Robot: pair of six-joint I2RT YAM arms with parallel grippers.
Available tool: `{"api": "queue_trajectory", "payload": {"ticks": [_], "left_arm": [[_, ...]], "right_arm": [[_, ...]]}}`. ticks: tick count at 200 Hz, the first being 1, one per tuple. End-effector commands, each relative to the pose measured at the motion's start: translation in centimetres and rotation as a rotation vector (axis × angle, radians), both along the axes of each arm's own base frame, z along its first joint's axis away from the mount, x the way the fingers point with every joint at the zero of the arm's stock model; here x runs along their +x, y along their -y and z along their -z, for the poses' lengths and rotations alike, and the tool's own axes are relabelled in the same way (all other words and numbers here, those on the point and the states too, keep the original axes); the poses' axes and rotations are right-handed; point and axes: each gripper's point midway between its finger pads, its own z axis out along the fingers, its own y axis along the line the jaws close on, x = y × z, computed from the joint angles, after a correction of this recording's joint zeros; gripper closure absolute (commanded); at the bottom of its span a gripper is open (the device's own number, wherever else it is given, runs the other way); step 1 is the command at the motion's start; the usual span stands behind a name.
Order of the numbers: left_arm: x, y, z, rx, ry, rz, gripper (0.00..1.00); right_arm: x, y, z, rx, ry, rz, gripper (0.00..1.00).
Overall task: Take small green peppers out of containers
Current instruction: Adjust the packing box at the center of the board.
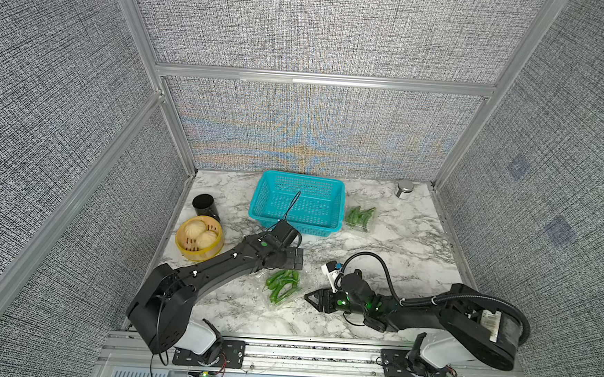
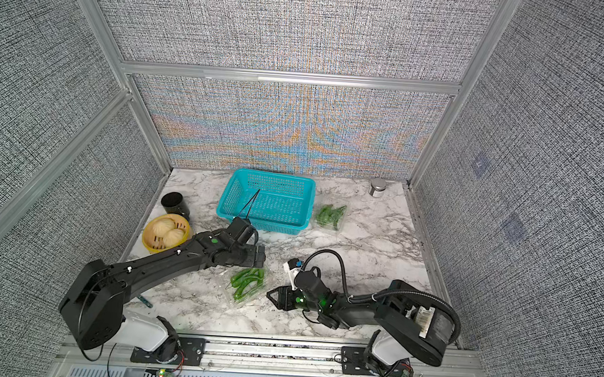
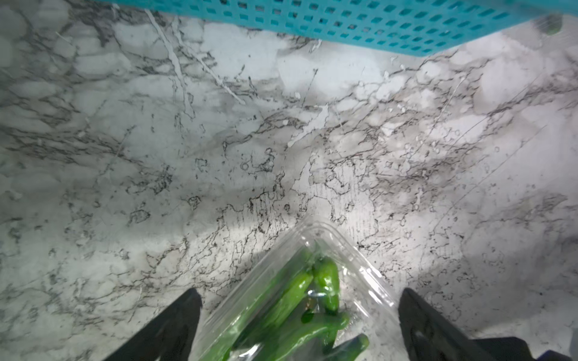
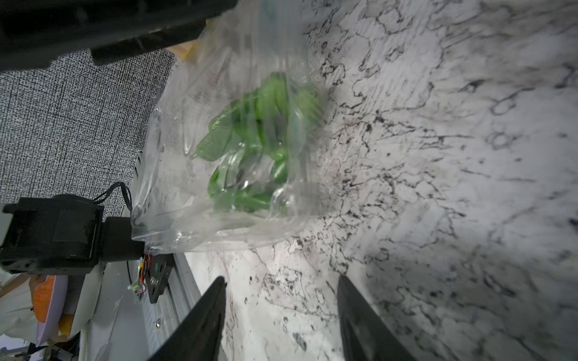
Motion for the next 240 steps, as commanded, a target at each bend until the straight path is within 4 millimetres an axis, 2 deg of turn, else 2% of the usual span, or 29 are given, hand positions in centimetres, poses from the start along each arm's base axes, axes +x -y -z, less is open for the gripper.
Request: {"api": "queue_trajectory", "payload": {"ticks": [1,25,55,82,98,126,133,160,182,198,221,240], "left_arm": [[-0.1,0.4,0.2,-0.035,-0.009,-0.01,0.04],[-0.6,-0.3,0.7,-0.012,-0.019,-0.019,0.11],[-1.0,-2.0,0.7,0.038,-0.001,-0.037,0.27],[-1.2,-2.7,0.8,0.041,0.008,-0.05,0.3],[-1.4,-3.0,1.4,0.049,-0.002,-0.054,0.36],[-1.7,-3.5,2.1,0.059,-0.01,-0.07,0.39],[-1.8,-3.5,2.1,0.057,-0.009,-0.071,0.42],[-2.0,-3.7,2.0,0.045,-0.004,-0.082,0.43],[-2.1,-3.8,1.9,0.043,-0.004,-0.086,0.44],[-2.3,-4.0,2.0,0.041,-0.005,-0.091,0.44],[-2.6,-4.1,2.3,0.033,-0.01,-0.099,0.47],[-2.7,-4.2,2.5,0.031,-0.013,-0.103,0.48]], "right_arm": [[1.2,-1.4,-2.9,0.164,0.062,0.046,0.43],[0.8,-2.4,-3.0,0.202,0.076,0.032,0.44],[0.2,-2.7,-3.0,0.223,0.097,0.039,0.44],[0.2,-2.3,-2.8,0.234,0.101,0.067,0.43],[0.3,-2.3,-2.5,0.231,0.091,0.078,0.43],[0.7,-1.0,-1.9,0.257,0.073,0.151,0.45],[0.8,-0.7,-1.7,0.262,0.071,0.165,0.45],[0.8,-1.1,-1.1,0.27,0.04,0.174,0.46],[0.8,-1.7,-1.9,0.284,0.065,0.172,0.46],[0.9,-1.4,-2.5,0.295,0.079,0.183,0.46],[0.9,-0.6,-2.7,0.296,0.088,0.202,0.46],[1.0,-1.1,-2.5,0.287,0.076,0.196,0.46]]}}
